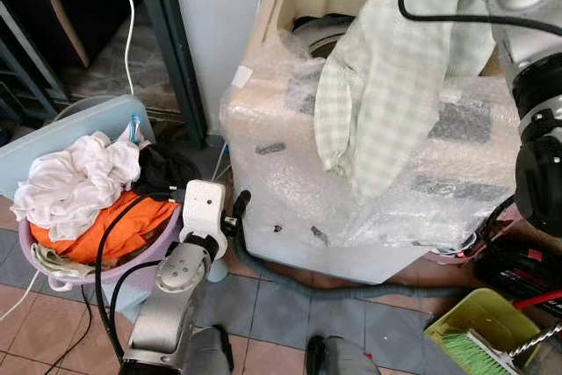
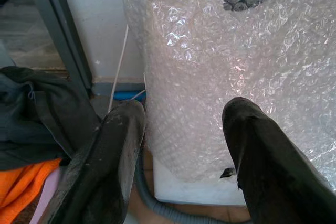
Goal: Clothes washing
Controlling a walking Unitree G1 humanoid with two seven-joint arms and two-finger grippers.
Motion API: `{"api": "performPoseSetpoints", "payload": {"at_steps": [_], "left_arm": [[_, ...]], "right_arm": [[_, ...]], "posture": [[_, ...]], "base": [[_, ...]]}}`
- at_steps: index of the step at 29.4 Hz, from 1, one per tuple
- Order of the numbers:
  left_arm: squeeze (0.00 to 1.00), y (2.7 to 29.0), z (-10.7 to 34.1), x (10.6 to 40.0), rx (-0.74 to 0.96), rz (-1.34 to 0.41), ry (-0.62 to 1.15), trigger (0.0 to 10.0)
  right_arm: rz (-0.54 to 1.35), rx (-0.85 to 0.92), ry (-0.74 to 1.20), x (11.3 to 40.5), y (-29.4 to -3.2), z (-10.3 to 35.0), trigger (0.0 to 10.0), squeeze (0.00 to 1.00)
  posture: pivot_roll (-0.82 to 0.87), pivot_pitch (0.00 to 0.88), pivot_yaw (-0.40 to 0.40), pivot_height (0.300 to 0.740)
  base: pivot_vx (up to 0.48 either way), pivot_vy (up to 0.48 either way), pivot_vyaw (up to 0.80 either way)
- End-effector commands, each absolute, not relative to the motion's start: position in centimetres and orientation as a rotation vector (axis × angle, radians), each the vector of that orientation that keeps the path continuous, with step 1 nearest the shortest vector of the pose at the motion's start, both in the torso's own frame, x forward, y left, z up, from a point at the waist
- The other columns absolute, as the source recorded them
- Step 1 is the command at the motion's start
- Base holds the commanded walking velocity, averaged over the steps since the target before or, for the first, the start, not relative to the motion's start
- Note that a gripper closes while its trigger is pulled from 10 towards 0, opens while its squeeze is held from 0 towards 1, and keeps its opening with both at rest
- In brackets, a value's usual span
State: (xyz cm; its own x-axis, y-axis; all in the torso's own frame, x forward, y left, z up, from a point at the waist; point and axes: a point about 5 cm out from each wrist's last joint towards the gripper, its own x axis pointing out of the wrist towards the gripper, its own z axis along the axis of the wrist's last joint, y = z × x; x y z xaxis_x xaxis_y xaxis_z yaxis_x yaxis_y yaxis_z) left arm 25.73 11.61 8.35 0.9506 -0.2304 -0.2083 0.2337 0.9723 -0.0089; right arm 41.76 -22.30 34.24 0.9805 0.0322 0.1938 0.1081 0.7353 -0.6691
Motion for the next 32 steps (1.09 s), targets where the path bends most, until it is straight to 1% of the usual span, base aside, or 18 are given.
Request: {"api": "performPoseSetpoints", "payload": {"at_steps": [1, 4, 5, 9, 11, 12, 13, 16, 19, 21, 23, 25, 28, 29, 31, 32], "left_arm": [[0.0, 11.6, 8.4, 26.0, 0.019, -0.236, 0.211, 10.0], [0.0, 11.5, 8.5, 26.4, 0.02, -0.244, 0.204, 10.0], [0.0, 11.3, 8.5, 26.8, 0.019, -0.251, 0.198, 10.0], [0.0, 10.9, 8.6, 27.1, 0.015, -0.264, 0.192, 10.0], [0.0, 10.8, 8.6, 27.1, 0.014, -0.267, 0.191, 10.0], [0.0, 10.8, 8.6, 27.1, 0.013, -0.268, 0.191, 10.0], [0.0, 10.8, 8.5, 27.2, 0.013, -0.268, 0.191, 10.0], [0.0, 10.8, 8.5, 27.3, 0.013, -0.269, 0.191, 10.0], [0.0, 10.9, 8.6, 27.4, 0.014, -0.269, 0.189, 10.0], [0.0, 10.8, 8.6, 27.5, 0.013, -0.27, 0.187, 10.0], [0.0, 10.7, 8.5, 27.4, 0.011, -0.272, 0.186, 10.0], [0.0, 10.5, 8.5, 27.3, 0.01, -0.28, 0.185, 10.0], [0.0, 10.5, 8.5, 27.3, 0.011, -0.281, 0.184, 10.0], [0.0, 10.5, 8.5, 27.3, 0.011, -0.281, 0.184, 10.0], [0.0, 10.9, 8.4, 27.4, 0.015, -0.28, 0.186, 10.0], [0.0, 10.9, 8.4, 27.4, 0.015, -0.28, 0.186, 10.0]], "right_arm": [[-0.023, -0.752, -0.214, 41.5, -22.8, 34.8, 10.0, 1.0], [0.04, -0.72, -0.184, 41.4, -23.2, 33.9, 10.0, 1.0], [0.088, -0.677, -0.184, 41.2, -23.6, 33.6, 10.0, 1.0], [0.168, -0.542, -0.265, 40.7, -23.8, 34.1, 10.0, 1.0], [0.239, -0.565, -0.241, 40.6, -23.6, 33.3, 10.0, 1.0], [0.416, -0.503, -0.205, 40.3, -23.1, 32.1, 10.0, 1.0], [0.542, -0.476, -0.177, 39.8, -23.0, 31.0, 10.0, 1.0], [0.619, -0.512, -0.156, 39.0, -23.3, 29.4, 10.0, 1.0], [0.581, -0.49, -0.164, 38.7, -23.6, 27.6, 10.0, 1.0], [0.511, -0.452, -0.176, 38.5, -23.6, 25.2, 10.0, 1.0], [0.47, -0.452, -0.181, 38.2, -23.3, 23.2, 10.0, 1.0], [0.477, -0.428, -0.187, 37.6, -22.2, 21.1, 10.0, 1.0], [0.521, -0.388, -0.196, 37.0, -21.1, 20.3, 10.0, 1.0], [0.521, -0.388, -0.196, 37.0, -21.1, 20.3, 10.0, 1.0], [0.629, -0.358, -0.21, 36.0, -18.9, 19.7, 10.0, 1.0], [0.636, -0.356, -0.21, 35.9, -18.7, 19.6, 10.0, 1.0]], "posture": [[-0.01, 0.092, -0.012, 0.74], [-0.03, 0.081, -0.005, 0.74], [-0.05, 0.074, 0.0, 0.74], [-0.06, 0.06, 0.006, 0.74], [-0.06, 0.058, 0.006, 0.74], [-0.06, 0.053, 0.009, 0.74], [-0.07, 0.051, 0.011, 0.74], [-0.07, 0.048, 0.01, 0.74], [-0.07, 0.048, 0.012, 0.74], [-0.07, 0.049, 0.014, 0.74], [-0.07, 0.054, 0.019, 0.74], [-0.07, 0.055, 0.02, 0.74], [-0.07, 0.058, 0.023, 0.74], [-0.07, 0.058, 0.023, 0.74], [-0.07, 0.061, 0.021, 0.74], [-0.07, 0.061, 0.021, 0.74]], "base": [[0.0, 0.0, 0.0], [0.0, 0.0, 0.0], [0.0, 0.0, 0.0], [0.0, 0.0, 0.0], [0.0, 0.0, 0.0], [0.0, 0.0, 0.0], [0.0, 0.0, 0.0], [0.0, 0.0, 0.0], [0.0, 0.0, 0.0], [0.0, 0.0, 0.0], [0.0, 0.0, 0.0], [0.0, 0.0, 0.0], [0.0, 0.0, 0.0], [0.0, 0.0, 0.0], [0.0, 0.0, 0.0], [0.0, 0.0, 0.0]]}}
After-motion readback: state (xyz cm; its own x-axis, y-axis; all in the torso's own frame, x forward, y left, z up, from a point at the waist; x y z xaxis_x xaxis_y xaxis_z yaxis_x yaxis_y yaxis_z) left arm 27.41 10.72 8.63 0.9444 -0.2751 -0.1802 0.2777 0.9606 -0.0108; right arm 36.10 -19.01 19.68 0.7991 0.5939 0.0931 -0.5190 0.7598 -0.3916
